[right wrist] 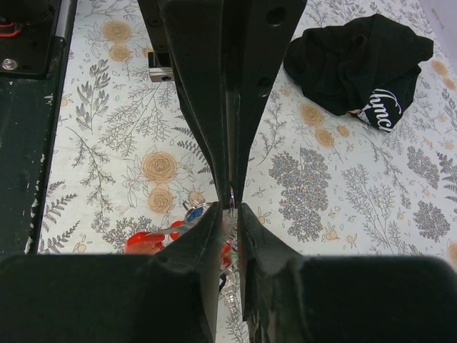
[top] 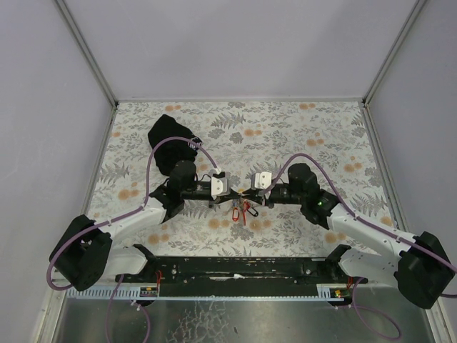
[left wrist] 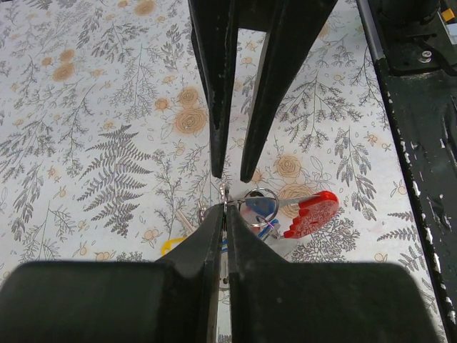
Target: Put the keys on the keyring
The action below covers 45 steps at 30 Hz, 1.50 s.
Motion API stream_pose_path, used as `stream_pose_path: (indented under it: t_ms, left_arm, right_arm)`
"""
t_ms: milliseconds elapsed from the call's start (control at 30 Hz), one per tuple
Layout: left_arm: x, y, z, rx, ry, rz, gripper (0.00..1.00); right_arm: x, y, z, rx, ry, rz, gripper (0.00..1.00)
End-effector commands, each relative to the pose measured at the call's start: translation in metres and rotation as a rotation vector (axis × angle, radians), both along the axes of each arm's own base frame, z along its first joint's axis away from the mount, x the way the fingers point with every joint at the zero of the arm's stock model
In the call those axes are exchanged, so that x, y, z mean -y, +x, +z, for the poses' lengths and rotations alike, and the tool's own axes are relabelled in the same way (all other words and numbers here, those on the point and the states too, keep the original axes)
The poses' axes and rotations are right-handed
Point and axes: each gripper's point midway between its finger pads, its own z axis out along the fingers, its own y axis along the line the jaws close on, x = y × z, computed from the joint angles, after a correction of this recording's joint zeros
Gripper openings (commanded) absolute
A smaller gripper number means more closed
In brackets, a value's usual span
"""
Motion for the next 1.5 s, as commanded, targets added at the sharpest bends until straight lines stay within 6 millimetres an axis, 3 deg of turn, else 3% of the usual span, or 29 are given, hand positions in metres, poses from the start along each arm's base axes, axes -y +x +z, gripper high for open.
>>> stream_pose_path:
  t_ms: [0,100,233,467,633,767,933,1133,1467]
  left_arm:
    - [0.003,0.004,0.019,0.069,-0.063,-0.011,0.00]
    - [0.004,0.004,0.018,0.067,-0.063,-0.012,0.00]
    - [0.003,0.005,0.017,0.065,-0.058,-0.006,0.00]
    - [0.000,0.010,0.016,0.063,-0.051,0.022,0.00]
    - [-0.001,0.013,0.016,0.064,-0.050,0.035,0.00]
    - [-0.001,0.014,0.016,0.064,-0.050,0.039,0.00]
    - [-0.002,0.015,0.016,0.066,-0.046,0.049,0.00]
    - [-0.002,0.016,0.014,0.063,-0.041,0.051,0.00]
    - [-0.001,0.016,0.014,0.059,-0.041,0.049,0.00]
  right_arm:
    - [-0.002,0.004,0.032,0.086,0.043,-0.013,0.23]
    - [0.004,0.006,0.033,0.100,0.040,-0.042,0.35]
    - [0.014,0.012,0.020,0.057,0.009,-0.134,0.35]
    - [0.063,0.042,-0.020,-0.269,-0.076,-0.635,0.38]
    - [0.088,0.040,-0.043,-0.451,-0.110,-0.858,0.42]
    - [0.105,0.037,-0.069,-0.550,-0.179,-0.946,0.43]
    - [0.118,0.037,-0.103,-0.778,-0.136,-0.966,0.40]
    - [0.125,0.038,-0.119,-0.842,-0.146,-0.997,0.37]
    - [0.121,0.039,-0.142,-0.943,-0.171,-0.990,0.36]
